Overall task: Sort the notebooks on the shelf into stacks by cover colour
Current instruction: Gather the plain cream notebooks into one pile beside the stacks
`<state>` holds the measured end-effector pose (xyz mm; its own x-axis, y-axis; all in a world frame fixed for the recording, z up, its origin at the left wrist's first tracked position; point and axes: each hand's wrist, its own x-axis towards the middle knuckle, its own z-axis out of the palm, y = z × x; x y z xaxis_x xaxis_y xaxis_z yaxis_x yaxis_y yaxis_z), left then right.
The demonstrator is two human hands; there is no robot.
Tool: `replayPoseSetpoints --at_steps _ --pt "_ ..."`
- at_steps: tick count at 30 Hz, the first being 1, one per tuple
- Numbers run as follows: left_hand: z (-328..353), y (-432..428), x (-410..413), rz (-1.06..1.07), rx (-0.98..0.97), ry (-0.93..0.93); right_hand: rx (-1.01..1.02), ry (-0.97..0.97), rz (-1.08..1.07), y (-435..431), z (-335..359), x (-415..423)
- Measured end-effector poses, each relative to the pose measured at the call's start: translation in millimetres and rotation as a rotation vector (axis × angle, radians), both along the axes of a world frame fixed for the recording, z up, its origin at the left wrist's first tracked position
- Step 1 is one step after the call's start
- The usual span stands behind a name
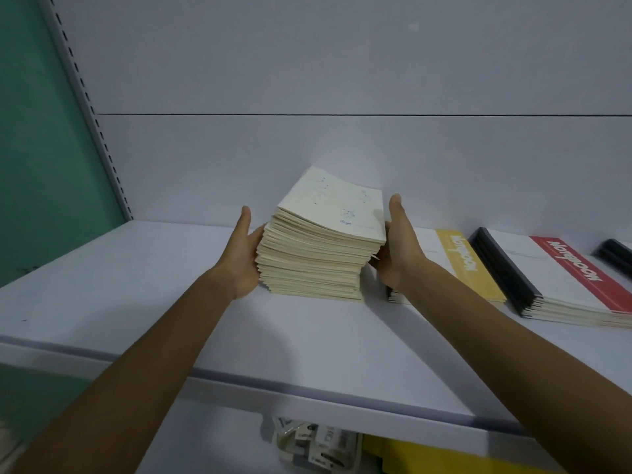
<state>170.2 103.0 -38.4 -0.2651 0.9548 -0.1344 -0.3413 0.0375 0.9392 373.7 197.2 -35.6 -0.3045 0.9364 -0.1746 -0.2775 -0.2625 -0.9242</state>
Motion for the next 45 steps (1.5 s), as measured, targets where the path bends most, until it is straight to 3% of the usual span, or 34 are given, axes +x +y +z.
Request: replayPoseSetpoints --at_steps 4,13,19,23,29,39,45 --pt "2 2 1 -0.056 -0.029 0.054 -0.048 0.043 0.089 0 7 -3" --pt "12 0 4 -0.206 0.023 0.133 -0.011 -0.093 0.144 -10 19 -5" --pt "5 5 -7 -0.271 -0.013 -0.012 -0.021 -0.045 0.15 -13 25 3" --pt "4 8 -4 -0.332 -0.007 0.024 -0.047 -0.049 0.124 -13 26 7" --pt "13 24 3 -0.28 0.009 0.161 -0.027 -0.014 0.143 -13 25 9" --pt "4 28 14 -0.297 0.091 0.024 0.025 -0.028 0.16 -19 22 0" --pt "15 23 9 -0.264 0.091 0.138 -0.027 -0.081 0.157 -15 31 8"
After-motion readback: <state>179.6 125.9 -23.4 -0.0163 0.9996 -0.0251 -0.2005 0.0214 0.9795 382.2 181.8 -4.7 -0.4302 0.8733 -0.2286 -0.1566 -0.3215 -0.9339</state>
